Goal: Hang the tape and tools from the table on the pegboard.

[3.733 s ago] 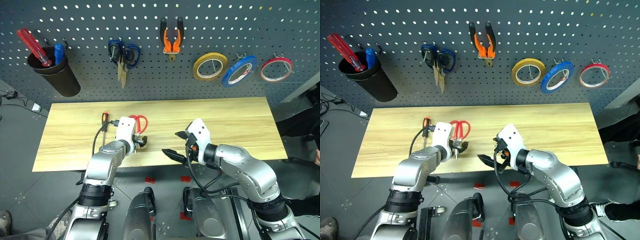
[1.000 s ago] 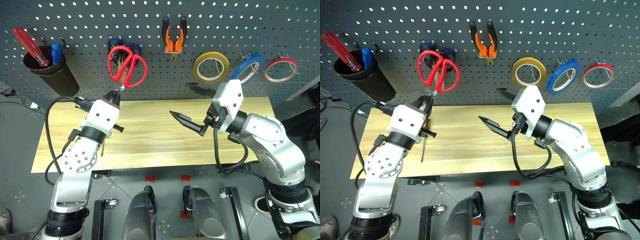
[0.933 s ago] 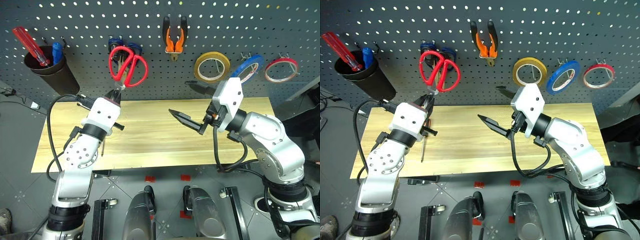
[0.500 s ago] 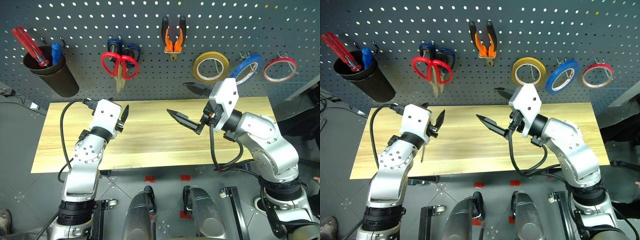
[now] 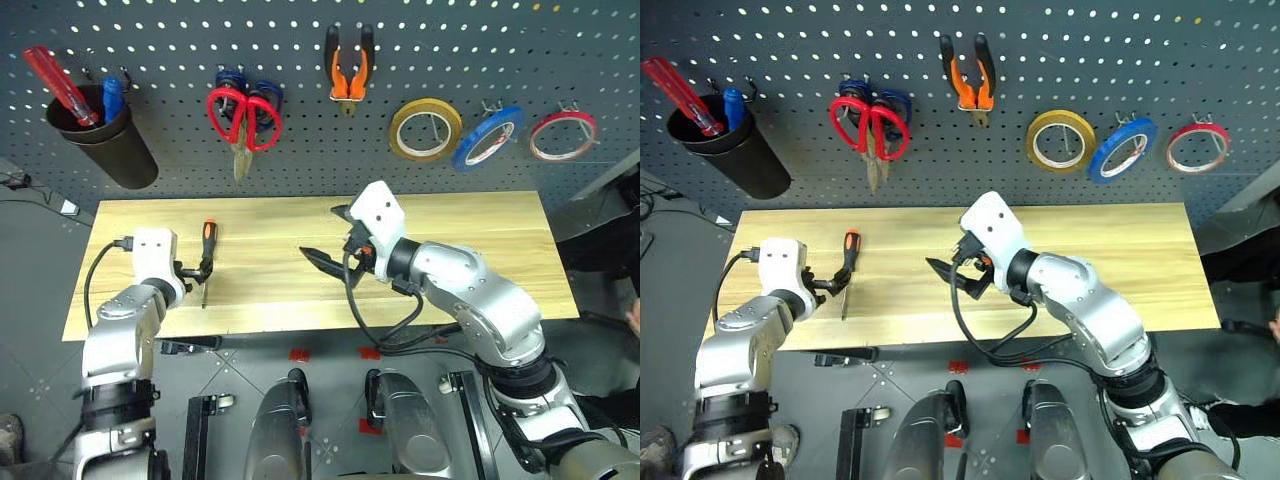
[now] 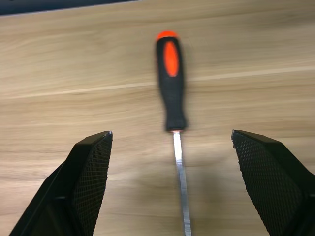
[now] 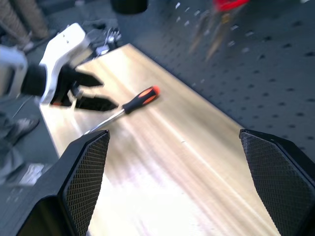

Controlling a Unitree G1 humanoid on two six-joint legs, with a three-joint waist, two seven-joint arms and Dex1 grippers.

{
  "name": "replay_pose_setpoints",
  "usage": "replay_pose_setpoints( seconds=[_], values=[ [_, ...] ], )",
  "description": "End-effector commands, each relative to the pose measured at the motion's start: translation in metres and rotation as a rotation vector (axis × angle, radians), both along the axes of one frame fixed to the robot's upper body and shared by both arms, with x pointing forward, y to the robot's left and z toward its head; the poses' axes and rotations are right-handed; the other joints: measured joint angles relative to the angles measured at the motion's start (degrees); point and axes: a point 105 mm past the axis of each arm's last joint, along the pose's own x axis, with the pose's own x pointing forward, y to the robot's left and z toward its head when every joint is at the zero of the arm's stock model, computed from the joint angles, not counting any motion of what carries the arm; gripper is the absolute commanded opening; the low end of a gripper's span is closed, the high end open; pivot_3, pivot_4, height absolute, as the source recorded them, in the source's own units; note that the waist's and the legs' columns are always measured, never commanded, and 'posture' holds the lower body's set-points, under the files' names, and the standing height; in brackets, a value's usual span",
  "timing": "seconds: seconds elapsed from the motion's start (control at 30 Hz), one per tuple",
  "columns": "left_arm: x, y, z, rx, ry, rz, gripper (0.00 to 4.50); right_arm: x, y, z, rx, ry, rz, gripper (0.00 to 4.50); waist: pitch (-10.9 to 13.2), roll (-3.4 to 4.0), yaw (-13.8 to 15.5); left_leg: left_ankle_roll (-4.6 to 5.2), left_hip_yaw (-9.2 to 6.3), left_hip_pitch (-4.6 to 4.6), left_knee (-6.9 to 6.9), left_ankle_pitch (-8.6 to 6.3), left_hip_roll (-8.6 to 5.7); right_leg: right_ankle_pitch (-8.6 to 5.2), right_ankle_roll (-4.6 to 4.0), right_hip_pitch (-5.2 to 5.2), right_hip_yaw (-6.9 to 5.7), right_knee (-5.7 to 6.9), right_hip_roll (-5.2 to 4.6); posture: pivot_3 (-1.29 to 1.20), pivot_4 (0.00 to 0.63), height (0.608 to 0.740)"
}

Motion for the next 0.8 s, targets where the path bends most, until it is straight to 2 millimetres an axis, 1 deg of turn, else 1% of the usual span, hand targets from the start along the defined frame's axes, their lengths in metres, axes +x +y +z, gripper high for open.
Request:
replay_pose_setpoints(
  seconds=[0.03, 0.13, 0.3, 0.37, 0.47, 0.6, 0.73, 0.8],
  values=[
    [0.011, 0.003, 0.005, -0.006, 0.008, -0.035, 4.08, 0.001, 0.007, 0.011, 0.009, -0.011, -0.006, 4.5, 0.3, -0.03, 0.1, 0.0, 0.02, -0.01, -0.01, 0.0, 0.0, 0.0, 0.0, -0.03, 0.01, 0.0, 0.0, -0.2, 0.449, 0.74],
    [0.026, 0.001, 0.004, -0.031, 0.038, -0.064, 4.08, 0.005, 0.014, 0.015, 0.004, -0.009, -0.007, 4.5, 1.0, -0.09, 0.1, -0.02, 0.08, -0.01, -0.01, 0.02, 0.0, -0.01, -0.02, -0.1, 0.02, 0.03, -0.02, -0.19, 0.459, 0.74],
    [0.043, -0.004, 0.005, -0.032, 0.042, -0.088, 4.08, 0.006, 0.02, 0.02, -0.001, -0.016, 0.008, 4.5, 1.4, -0.27, 0.0, -0.03, 0.33, -0.02, -0.07, 0.02, 0.0, -0.07, 0.01, -0.24, 0.04, 0.0, -0.04, -0.2, 0.467, 0.74],
    [0.046, -0.004, 0.004, -0.051, 0.048, -0.075, 4.08, 0.005, 0.021, 0.02, -0.005, -0.016, 0.017, 4.5, 1.7, -0.45, -0.1, -0.03, 0.42, -0.04, -0.09, 0.02, 0.01, -0.07, 0.0, -0.36, 0.08, 0.04, -0.05, -0.2, 0.464, 0.74],
    [0.045, 0.002, 0.001, -0.09, 0.061, -0.016, 4.08, 0.005, 0.021, 0.02, -0.009, -0.015, 0.02, 4.5, 1.7, -0.46, -0.4, -0.03, 0.54, -0.13, -0.12, 0.02, 0.05, -0.08, -0.01, -0.56, 0.13, 0.11, -0.05, -0.2, 0.46, 0.74],
    [0.038, 0.001, -0.007, -0.127, 0.109, -0.012, 3.23, 0.008, 0.018, 0.022, -0.013, -0.015, 0.016, 4.5, 1.7, -0.46, -0.3, -0.03, 0.58, -0.12, -0.11, 0.02, 0.06, -0.08, -0.02, -0.57, 0.14, 0.12, -0.06, -0.21, 0.438, 0.74],
    [0.036, 0.002, -0.011, -0.134, 0.13, -0.004, 2.09, 0.006, 0.019, 0.023, -0.02, -0.024, 0.042, 4.5, 1.7, -0.47, -0.2, -0.03, 0.59, -0.11, -0.05, 0.02, 0.04, -0.08, -0.02, -0.54, 0.13, 0.16, -0.11, -0.22, 0.422, 0.74],
    [0.037, 0.003, -0.01, -0.132, 0.123, -0.005, 1.42, 0.002, 0.02, 0.024, -0.021, -0.039, 0.069, 4.5, 1.7, -0.48, -0.1, -0.03, 0.59, -0.11, -0.05, 0.02, 0.04, -0.08, -0.02, -0.54, 0.12, 0.17, -0.11, -0.22, 0.416, 0.74]
  ],
)
